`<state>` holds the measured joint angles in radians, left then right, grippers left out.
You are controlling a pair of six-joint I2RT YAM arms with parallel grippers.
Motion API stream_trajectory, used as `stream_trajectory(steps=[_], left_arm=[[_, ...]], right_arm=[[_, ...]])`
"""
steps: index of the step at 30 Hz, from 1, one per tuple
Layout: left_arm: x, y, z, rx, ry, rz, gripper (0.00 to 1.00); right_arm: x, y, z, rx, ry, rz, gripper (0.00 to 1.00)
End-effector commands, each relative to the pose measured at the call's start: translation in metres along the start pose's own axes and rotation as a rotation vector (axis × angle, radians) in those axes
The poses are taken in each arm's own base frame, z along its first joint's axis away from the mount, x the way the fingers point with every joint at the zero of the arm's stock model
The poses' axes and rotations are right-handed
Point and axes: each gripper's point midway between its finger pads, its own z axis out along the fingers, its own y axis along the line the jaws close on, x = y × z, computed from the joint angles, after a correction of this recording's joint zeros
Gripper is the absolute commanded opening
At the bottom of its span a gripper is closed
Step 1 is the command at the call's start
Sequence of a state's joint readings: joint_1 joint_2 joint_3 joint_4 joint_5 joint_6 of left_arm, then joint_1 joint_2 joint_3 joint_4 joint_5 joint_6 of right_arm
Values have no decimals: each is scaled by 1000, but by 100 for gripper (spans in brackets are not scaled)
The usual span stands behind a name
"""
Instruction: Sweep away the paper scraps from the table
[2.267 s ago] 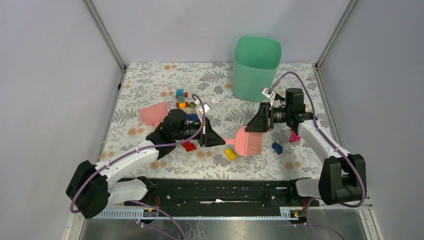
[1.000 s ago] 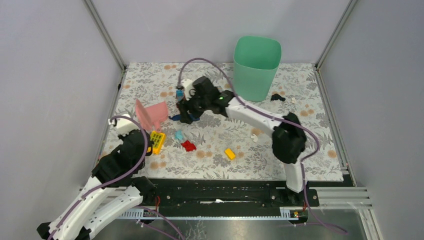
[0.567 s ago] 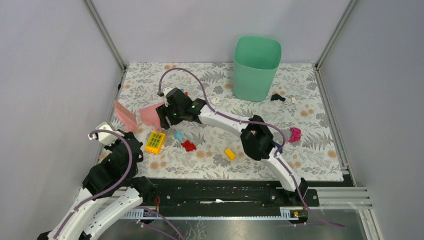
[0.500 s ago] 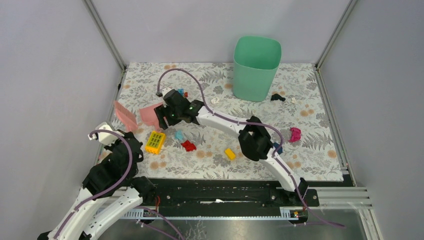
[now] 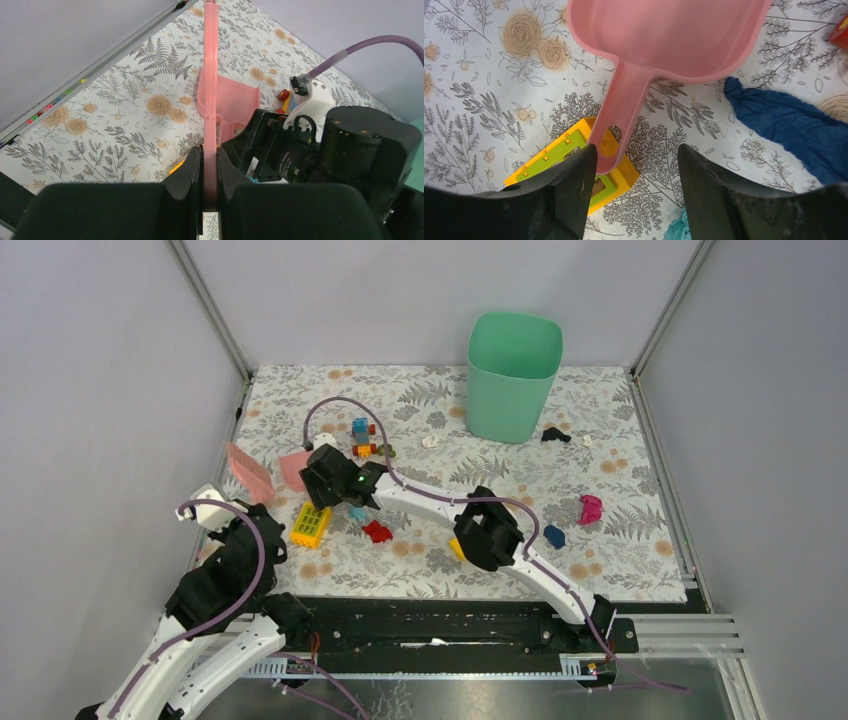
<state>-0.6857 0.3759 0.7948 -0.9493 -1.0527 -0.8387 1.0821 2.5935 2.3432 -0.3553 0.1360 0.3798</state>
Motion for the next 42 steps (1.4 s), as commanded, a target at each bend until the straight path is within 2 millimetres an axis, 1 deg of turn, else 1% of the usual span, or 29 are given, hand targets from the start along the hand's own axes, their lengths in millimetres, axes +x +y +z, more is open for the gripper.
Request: stream_trajectory(steps=[1,4,6,9,12,15,19,23,26,28,30,32,33,35,38,40,42], left_arm=[[-3,-1,4,-21,-24,1,0],[-2,-3,4,-17,-21,7,0],[-2,-3,4,-16,-20,7,0],[-2,-4,4,-14,-19,5,0],[-3,-3,4,-11,-19,0,0],[-2,-3,3,-8,-19,-4,0],[-2,-4,4,-6,-15,2,0],[-2,-5,3,-5,-14,3,0],[-1,-5,3,0,-13,0,0],[-1,-6,3,6,-13,4,0],[-1,-6,3,7,-12,5,0],[-1,-6,3,7,-12,6,0],[-1,-6,3,7,-13,4,0],[-1,-6,3,8,-13,4,0],[-2,-6,3,8,-14,3,0],[-2,-6,3,8,-16,0,0],[-3,-5,3,8,-19,-5,0]], right_arm=[[-24,15,-5,18,-94,0,66],[-21,13,-3,25,-93,-4,65],[-18,12,0,35,-91,-9,63],[-15,7,3,51,-92,-20,52],[-14,1,4,80,-99,-31,47],[-15,-4,2,99,-103,-40,38],[-21,-2,-3,85,-113,-57,37],[-18,-3,-3,76,-103,-66,33],[-15,-10,-3,100,-96,-66,32],[-16,-12,-2,91,-94,-64,26],[-21,-14,-4,88,-101,-64,16],[-29,-14,-8,76,-112,-74,4],[-34,-13,-11,73,-121,-77,0],[-46,-11,-19,55,-140,-80,0],[-63,-5,-37,16,-164,-107,0],[-73,0,-50,-21,-172,-126,0],[-78,5,-67,-68,-166,-159,0]])
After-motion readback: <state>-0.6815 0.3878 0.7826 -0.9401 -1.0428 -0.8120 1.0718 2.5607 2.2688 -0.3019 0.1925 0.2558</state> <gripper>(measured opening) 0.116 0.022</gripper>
